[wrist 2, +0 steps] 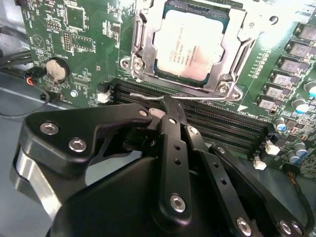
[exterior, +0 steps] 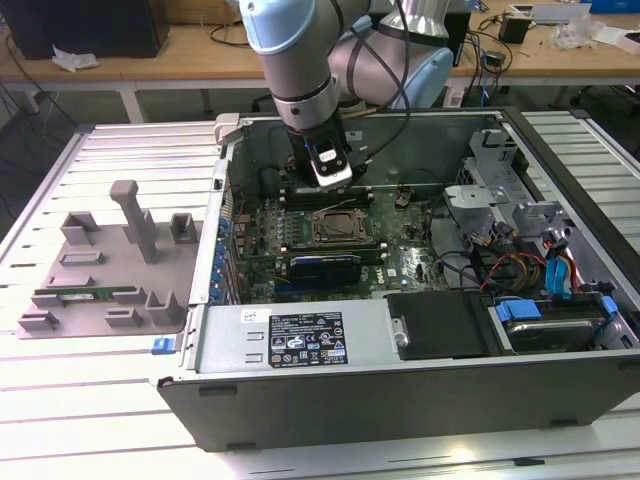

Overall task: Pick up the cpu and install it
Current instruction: 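Install the first cpu locking lever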

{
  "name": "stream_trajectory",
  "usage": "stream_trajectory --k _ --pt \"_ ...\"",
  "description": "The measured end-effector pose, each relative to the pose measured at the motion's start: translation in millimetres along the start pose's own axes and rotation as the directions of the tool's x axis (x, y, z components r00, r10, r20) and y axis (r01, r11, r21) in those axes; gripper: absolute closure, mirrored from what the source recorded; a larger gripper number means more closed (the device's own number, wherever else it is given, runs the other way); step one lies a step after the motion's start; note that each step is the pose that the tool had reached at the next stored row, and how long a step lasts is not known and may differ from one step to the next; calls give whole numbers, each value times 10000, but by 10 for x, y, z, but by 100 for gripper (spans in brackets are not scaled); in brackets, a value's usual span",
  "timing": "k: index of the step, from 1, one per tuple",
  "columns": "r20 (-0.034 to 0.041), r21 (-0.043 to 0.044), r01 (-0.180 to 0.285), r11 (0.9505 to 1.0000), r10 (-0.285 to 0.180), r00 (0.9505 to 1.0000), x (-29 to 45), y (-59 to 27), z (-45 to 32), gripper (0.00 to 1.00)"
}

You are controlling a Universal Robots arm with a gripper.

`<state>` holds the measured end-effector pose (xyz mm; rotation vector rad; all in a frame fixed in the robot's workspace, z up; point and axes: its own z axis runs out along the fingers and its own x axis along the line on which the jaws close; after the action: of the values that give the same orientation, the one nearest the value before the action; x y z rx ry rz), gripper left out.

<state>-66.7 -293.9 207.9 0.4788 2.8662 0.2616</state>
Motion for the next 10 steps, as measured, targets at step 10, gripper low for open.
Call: stream_trajectory --k 10 --pt "5 17 3 10000 -3 10000 -6 -9 56 89"
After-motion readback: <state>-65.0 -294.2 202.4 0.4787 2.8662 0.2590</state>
